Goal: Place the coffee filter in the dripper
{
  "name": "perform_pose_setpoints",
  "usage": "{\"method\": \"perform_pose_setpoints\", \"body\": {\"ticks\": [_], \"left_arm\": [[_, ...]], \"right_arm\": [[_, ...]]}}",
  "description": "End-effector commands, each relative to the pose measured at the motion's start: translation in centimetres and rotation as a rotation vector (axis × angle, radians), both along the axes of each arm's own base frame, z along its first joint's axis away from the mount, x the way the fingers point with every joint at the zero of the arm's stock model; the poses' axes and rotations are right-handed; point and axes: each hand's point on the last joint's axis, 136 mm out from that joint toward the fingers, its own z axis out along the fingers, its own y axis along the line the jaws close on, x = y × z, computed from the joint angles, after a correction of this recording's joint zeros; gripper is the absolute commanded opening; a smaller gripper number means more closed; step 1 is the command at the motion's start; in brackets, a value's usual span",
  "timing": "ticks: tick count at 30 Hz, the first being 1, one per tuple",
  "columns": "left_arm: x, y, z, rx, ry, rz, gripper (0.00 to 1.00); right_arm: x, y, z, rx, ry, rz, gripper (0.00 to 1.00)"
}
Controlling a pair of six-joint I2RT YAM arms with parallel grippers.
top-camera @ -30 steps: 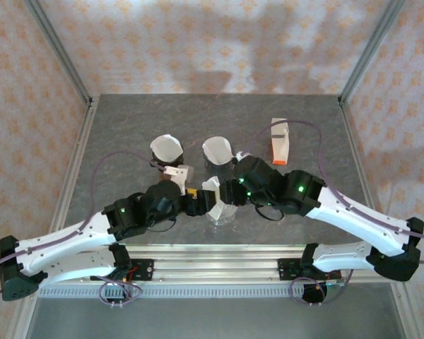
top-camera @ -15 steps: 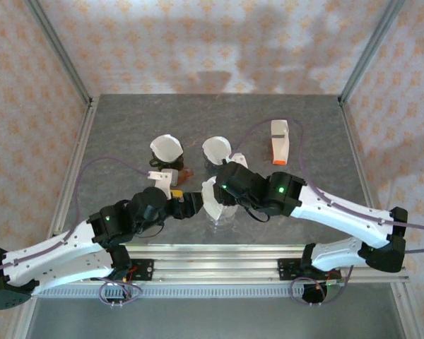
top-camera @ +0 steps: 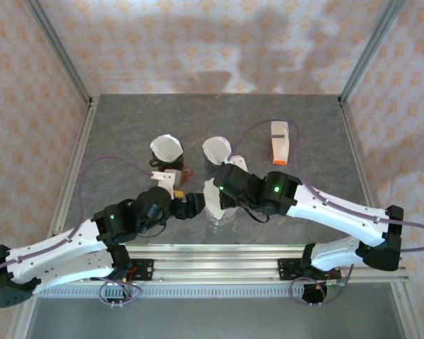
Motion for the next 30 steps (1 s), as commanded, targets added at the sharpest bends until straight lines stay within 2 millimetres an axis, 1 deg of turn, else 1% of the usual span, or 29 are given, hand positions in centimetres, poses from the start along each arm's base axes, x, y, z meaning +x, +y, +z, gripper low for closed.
{"method": "perform_pose_setpoints", "body": {"ticks": [1,3,9,15,22,27,29,30], "left_arm": [[0.3,-0.7,1.0,-0.004,-0.018,-0.023,0.87],[0.3,-1.0,1.1,-0.012,-0.016,-0.026,0.88],[0.5,-1.3,1.7,-0.043,-0.025,-0.025,0.89],[0.6,-1.6,1.8,-0.042,-0.025,-0.029,0.93],[1.1,-1.8,2.0,-0.051,-0.031,-0.016,0.95],[1.4,-1.7,2.2,-0.070,-0.030,0.004,0.92],[1.5,-1.9,2.4,-0.087,-0.032,-0.006,0.91],[1.4,-2.1,2.3,-0.086,-0.029,-0.014,0.88]], "right_arm": [[0.8,-0.9,1.1,-0.088,-0.061,0.004,0.00],[1.1,-1.3,1.2,-0.137,-0.081,0.009,0.00],[1.7,-1.8,1.0,-0.208,-0.109,0.018,0.00],[1.4,-1.5,-0.6,-0.213,-0.085,0.033,0.00],[1.1,-1.2,-1.9,-0.214,-0.068,0.049,0.00],[1.1,-1.4,-2.1,-0.243,-0.074,0.051,0.00],[1.1,-1.4,-2.0,-0.252,-0.080,0.053,0.00],[1.1,-1.4,-2.0,-0.258,-0.080,0.054,0.00]]}}
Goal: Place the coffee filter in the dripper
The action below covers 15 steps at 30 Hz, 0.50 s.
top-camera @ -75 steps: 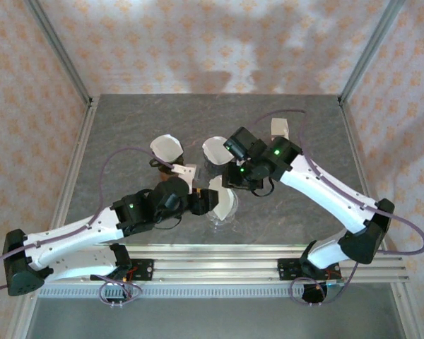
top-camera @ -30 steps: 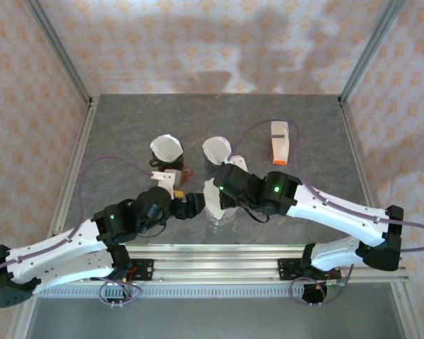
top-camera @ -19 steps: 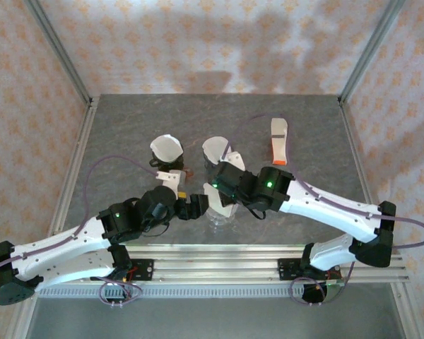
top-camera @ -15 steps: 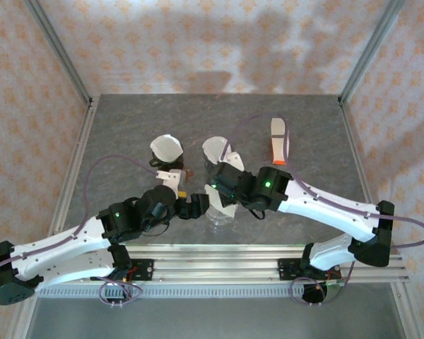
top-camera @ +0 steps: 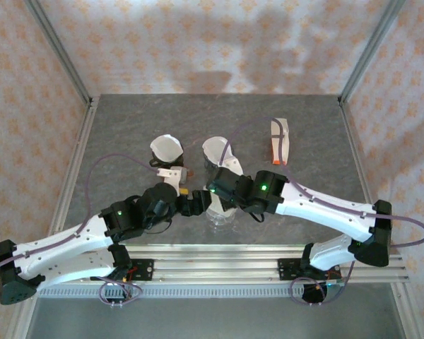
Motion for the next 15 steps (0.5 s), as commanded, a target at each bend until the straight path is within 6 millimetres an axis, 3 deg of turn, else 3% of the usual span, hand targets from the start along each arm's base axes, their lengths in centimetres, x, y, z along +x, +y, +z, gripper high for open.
{"method": "perform_pose_setpoints", "body": {"ticks": [1,3,10,15], "left_arm": [[0.4,-0.8,1.8,-0.051,-0.025,-0.013,0.84],[0.3,-0.8,1.1,-0.024,-0.006,-0.015,0.77],[0.0,-0.4,-1.3,0.019,0.035,-0.017,0.70],[-0.3,0.0,-1.8,0.026,0.042,-0.018,0.64]], "right_arm": [[0.2,-0.3,0.0,-0.044,-0.028,0.002,0.00],[0.3,-0.3,-0.1,-0.052,-0.028,0.001,0.00],[0.5,-0.4,-0.7,-0.084,-0.034,-0.001,0.00],[0.6,-0.7,-1.1,-0.110,-0.037,-0.008,0.00]]}}
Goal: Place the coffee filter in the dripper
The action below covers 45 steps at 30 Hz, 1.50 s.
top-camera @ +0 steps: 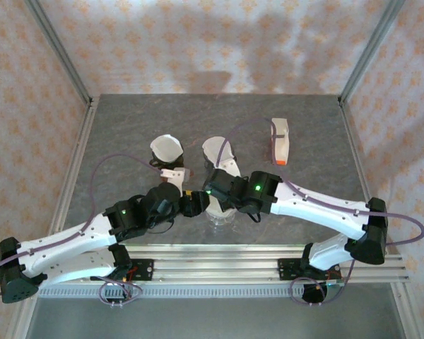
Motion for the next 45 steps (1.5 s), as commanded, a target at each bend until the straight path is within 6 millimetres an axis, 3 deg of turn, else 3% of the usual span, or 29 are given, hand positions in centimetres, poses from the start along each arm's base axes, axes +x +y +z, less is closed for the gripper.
{"method": "perform_pose_setpoints", "body": {"ticks": [1,14,21,24,28,32,35,45], "left_arm": [[-0.1,0.6,-0.4,0.007,0.009,0.005,0.63],[-0.7,0.5,-2.0,0.027,0.048,-0.019,0.53],[-0.9,0.5,-2.1,0.023,0.052,-0.021,0.54],[-0.9,0.5,-2.1,0.021,0.055,-0.022,0.54],[-0.9,0.5,-2.1,0.020,0.056,-0.021,0.55],[-0.9,0.5,-2.1,0.019,0.054,-0.020,0.57],[-0.8,0.4,-2.1,0.014,0.055,-0.019,0.58],[-0.8,0.4,-2.2,0.016,0.058,-0.021,0.58]], "right_arm": [[0.1,-0.8,-0.3,-0.062,-0.025,-0.006,0.00],[0.1,-0.9,-1.2,-0.078,-0.014,-0.013,0.00],[0.0,-0.7,-1.0,-0.066,-0.011,-0.016,0.00],[0.1,-0.8,0.3,-0.028,-0.033,-0.026,0.14],[0.2,-1.4,2.0,0.017,-0.061,-0.049,0.40],[-0.4,-1.8,1.7,0.044,-0.035,-0.054,0.47],[-0.9,-2.0,0.4,0.052,0.030,-0.065,0.53],[-0.9,-4.6,-1.9,0.076,0.074,-0.157,0.54]]}}
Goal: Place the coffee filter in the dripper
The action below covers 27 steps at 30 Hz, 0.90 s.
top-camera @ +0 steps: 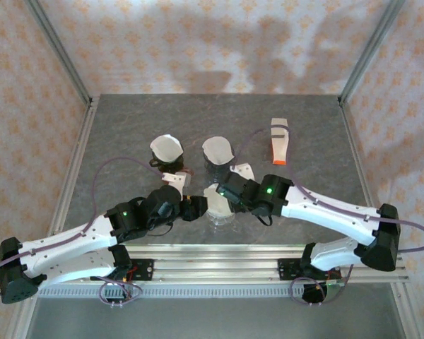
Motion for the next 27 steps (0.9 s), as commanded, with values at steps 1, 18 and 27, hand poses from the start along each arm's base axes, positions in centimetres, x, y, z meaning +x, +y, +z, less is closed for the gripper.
{"method": "perform_pose_setpoints", "body": {"ticks": [1,18,27], "left_arm": [[0.0,0.3,-0.5,-0.001,0.016,0.010,0.58],[0.1,0.3,-0.5,0.004,0.015,0.013,0.58],[0.1,0.0,-0.6,0.002,0.017,0.006,0.58]], "right_arm": [[0.1,-0.6,0.8,0.046,-0.019,-0.041,0.54],[1.2,3.8,0.0,0.024,0.060,0.072,0.66],[1.0,2.8,-1.6,-0.026,0.106,0.071,0.66]]}}
